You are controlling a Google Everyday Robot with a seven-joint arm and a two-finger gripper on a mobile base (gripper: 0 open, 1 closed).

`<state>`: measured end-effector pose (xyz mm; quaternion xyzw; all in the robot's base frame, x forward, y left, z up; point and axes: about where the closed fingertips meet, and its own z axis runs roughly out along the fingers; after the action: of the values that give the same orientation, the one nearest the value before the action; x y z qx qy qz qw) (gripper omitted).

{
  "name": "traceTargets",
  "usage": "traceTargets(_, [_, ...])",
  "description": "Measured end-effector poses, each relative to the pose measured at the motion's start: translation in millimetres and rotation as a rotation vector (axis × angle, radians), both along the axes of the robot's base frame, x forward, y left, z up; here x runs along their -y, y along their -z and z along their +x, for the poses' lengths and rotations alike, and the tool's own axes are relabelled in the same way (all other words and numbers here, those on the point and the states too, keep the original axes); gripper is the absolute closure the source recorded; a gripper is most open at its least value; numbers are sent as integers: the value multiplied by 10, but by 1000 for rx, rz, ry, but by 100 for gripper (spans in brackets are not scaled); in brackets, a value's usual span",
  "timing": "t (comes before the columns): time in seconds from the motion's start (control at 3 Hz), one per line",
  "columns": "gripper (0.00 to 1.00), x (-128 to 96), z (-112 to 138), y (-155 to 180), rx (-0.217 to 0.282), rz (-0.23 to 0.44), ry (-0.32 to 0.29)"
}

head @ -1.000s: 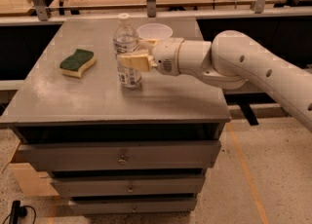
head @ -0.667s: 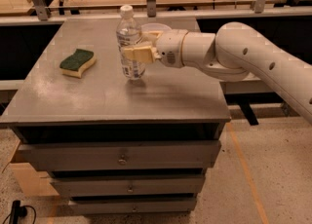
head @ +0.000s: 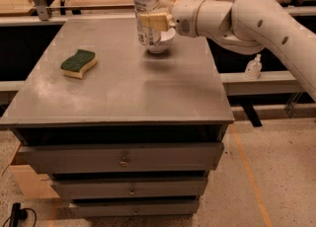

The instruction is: Place blue plastic bottle into white bowl

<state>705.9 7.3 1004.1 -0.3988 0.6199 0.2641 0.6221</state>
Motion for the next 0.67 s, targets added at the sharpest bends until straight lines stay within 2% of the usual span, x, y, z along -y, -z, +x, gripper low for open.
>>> traceTargets(0.33, [100, 95, 251, -259, 45, 3, 26])
traceTargets(0.67, [100, 127, 486, -359, 69, -6, 39])
